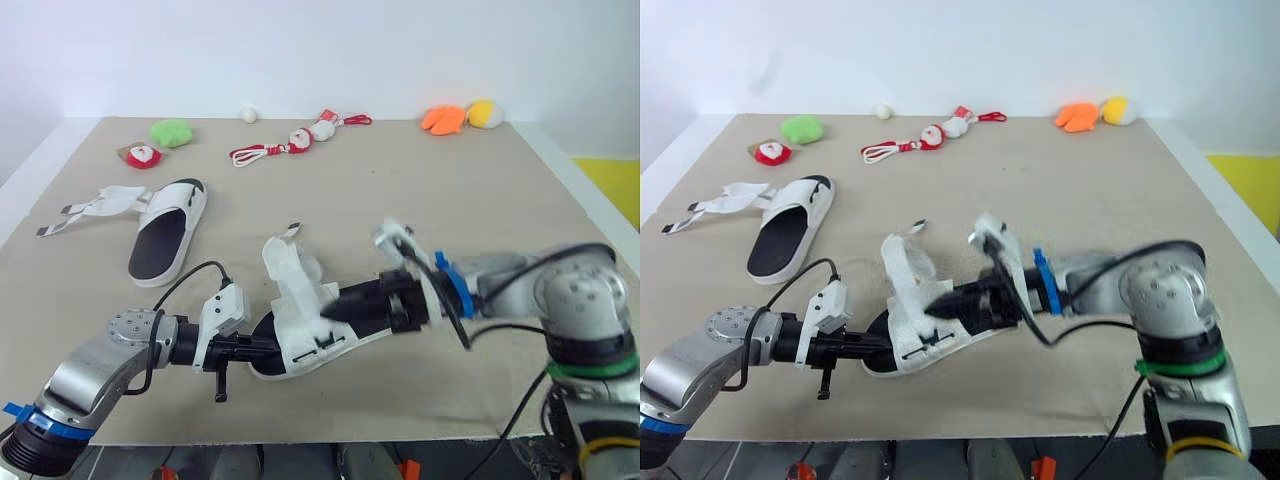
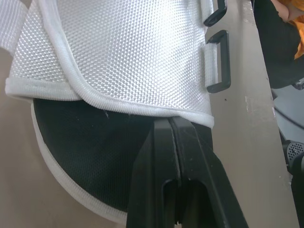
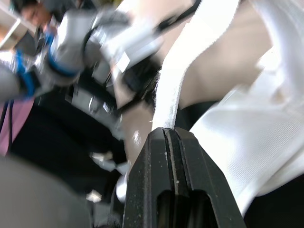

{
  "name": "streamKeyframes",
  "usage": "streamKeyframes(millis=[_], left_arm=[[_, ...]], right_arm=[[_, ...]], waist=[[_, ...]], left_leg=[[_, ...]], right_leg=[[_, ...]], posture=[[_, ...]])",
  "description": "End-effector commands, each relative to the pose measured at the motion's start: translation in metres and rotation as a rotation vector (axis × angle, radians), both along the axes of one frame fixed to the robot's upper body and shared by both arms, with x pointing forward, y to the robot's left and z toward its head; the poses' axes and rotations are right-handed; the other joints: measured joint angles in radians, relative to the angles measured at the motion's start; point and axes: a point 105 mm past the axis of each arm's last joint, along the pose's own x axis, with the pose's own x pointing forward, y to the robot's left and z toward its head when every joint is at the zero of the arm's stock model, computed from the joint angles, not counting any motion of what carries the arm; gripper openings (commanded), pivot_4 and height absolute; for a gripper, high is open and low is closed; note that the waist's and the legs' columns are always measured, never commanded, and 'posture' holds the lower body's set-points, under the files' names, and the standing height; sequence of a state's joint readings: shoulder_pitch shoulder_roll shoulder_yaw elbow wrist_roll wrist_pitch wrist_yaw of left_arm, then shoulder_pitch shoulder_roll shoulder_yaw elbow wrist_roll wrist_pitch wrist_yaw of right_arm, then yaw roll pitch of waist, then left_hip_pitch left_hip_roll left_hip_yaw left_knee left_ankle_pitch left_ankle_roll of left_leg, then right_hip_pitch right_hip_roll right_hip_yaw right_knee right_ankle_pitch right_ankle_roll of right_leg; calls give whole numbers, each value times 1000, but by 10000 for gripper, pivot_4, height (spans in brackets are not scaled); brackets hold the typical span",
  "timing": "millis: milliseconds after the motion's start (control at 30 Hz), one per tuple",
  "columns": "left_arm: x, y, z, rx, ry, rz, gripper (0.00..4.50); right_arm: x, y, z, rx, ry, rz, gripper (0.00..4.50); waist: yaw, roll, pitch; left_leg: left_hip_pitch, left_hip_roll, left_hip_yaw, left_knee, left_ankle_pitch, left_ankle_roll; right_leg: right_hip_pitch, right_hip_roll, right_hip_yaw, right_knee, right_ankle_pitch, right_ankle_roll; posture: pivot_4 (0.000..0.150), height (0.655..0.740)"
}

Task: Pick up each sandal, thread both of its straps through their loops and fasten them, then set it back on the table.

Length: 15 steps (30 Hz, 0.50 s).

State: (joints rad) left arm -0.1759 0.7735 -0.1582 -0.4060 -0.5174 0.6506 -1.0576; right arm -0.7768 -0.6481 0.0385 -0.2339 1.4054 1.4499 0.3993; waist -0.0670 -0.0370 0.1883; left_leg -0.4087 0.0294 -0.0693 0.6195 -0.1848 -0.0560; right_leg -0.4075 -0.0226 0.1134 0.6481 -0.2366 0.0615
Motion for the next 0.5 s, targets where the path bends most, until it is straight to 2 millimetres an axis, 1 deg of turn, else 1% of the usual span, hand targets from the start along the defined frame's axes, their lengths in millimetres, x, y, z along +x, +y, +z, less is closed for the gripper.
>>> streamKeyframes(millis=[33, 267, 500], left_arm=[[3, 4, -9, 45, 4, 22, 0], [4, 5, -9, 43, -4, 32, 0], [3, 3, -7, 36, -4, 32, 0]], right_arm=[[7, -1, 5, -21, 11, -24, 408], [3, -2, 2, -64, 38, 6, 408], [1, -3, -7, -110, 12, -1, 408]], waist=[[1, 0, 0], [1, 0, 0], [1, 0, 0]], left_leg=[[-1, 0, 0, 0, 0, 0], [-2, 0, -1, 0, 0, 1], [-2, 0, 0, 0, 0, 1]], right_leg=[[0, 0, 0, 0, 0, 0], [-1, 0, 0, -1, 0, 0], [-1, 0, 0, -1, 0, 1]], posture=[[1500, 7400], [1500, 7400], [1500, 7400]])
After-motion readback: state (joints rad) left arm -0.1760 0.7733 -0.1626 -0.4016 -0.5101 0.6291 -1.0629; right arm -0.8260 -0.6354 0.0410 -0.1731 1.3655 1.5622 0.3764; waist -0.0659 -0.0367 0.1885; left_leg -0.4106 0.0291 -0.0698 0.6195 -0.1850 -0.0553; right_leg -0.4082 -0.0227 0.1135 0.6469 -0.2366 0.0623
